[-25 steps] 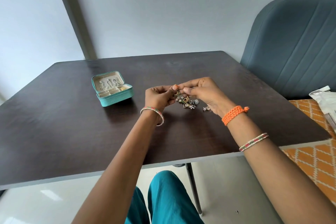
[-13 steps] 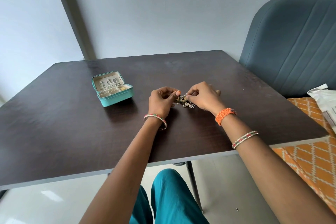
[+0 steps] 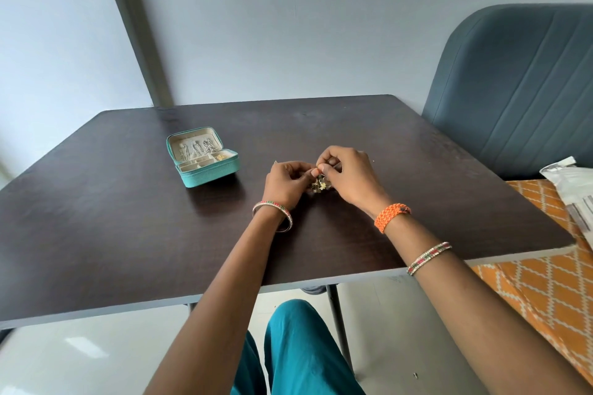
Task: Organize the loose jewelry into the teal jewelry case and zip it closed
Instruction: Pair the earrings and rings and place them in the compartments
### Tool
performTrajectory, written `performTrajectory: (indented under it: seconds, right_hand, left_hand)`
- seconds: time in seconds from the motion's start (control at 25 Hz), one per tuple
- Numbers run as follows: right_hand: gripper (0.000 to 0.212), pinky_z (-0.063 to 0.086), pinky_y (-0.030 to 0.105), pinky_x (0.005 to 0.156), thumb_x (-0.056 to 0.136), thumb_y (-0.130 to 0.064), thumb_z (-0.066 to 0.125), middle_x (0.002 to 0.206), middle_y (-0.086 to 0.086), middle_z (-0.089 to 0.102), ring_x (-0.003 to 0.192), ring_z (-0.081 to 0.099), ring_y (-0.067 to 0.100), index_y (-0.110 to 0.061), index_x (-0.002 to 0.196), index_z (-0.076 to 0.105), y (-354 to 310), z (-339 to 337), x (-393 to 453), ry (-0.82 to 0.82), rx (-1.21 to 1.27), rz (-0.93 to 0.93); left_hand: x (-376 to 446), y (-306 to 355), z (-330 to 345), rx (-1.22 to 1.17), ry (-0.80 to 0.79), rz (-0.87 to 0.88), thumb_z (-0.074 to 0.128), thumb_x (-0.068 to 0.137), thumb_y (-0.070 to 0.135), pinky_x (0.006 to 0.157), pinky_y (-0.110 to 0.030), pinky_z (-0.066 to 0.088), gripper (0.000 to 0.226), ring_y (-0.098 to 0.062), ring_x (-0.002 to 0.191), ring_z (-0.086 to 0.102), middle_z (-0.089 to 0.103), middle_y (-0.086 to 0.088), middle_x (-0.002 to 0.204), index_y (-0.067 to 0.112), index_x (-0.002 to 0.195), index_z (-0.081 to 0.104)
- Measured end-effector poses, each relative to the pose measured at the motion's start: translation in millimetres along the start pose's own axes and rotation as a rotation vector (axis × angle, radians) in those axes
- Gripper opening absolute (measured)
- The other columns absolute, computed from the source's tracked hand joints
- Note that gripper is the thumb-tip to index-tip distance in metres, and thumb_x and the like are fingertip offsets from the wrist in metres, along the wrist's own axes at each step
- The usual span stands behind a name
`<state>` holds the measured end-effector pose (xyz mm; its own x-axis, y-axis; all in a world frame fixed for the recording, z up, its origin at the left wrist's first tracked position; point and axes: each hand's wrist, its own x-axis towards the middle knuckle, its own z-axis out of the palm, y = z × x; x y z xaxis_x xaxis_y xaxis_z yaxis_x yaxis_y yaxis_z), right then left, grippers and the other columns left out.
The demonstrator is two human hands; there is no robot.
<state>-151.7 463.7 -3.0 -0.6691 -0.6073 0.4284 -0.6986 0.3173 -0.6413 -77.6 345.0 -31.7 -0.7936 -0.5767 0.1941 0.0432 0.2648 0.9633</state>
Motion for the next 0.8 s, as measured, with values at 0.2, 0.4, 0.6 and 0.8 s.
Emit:
performTrajectory:
  seconds: [0.2,0.4,0.6,0.8]
  right_hand:
    - [0.011,0.052,0.029,0.069,0.086,-0.018,0.064,0.075,-0.008,0.065,0.073,0.061,0.013,-0.022,0.080,0.072,5.5,-6.9,-2.6,0.031,-0.092,0.078]
    - [0.015,0.041,0.035,0.084,0.079,-0.044,0.066,0.096,-0.007,0.063,0.099,0.053,0.017,-0.031,0.084,0.072,-5.8,-11.8,-12.3,-0.125,-0.346,0.011]
    - [0.011,0.036,0.036,0.083,0.080,-0.038,0.069,0.100,-0.005,0.062,0.105,0.052,0.021,-0.029,0.086,0.070,-10.1,4.3,-14.8,-0.171,-0.406,0.008]
    - [0.011,0.047,0.025,0.063,0.078,-0.021,0.071,0.070,-0.007,0.066,0.066,0.060,0.010,-0.022,0.067,0.068,-20.6,-7.9,-11.4,-0.109,0.110,0.127]
  left_hand:
    - [3.1,0.2,-1.7,-0.094,0.123,-0.049,0.063,0.087,0.009,0.051,-0.014,0.050,0.010,0.002,0.045,0.054,0.059,-0.002,0.065,0.001,0.090,0.069]
    - [3.2,-5.8,-12.9,-0.124,0.279,-0.076,0.066,0.085,0.012,0.061,-0.020,0.053,0.011,-0.010,0.059,0.060,0.064,-0.001,0.066,0.006,0.092,0.071]
    - [-5.2,0.7,-12.6,-0.058,0.262,-0.034,0.069,0.082,0.014,0.066,-0.024,0.054,0.004,-0.002,0.055,0.060,0.067,0.002,0.068,0.013,0.086,0.071]
    - [-15.4,7.3,-16.9,-0.236,0.238,-0.059,0.072,0.080,0.013,0.056,-0.018,0.052,0.012,-0.008,0.056,0.062,0.067,0.003,0.059,0.014,0.072,0.062]
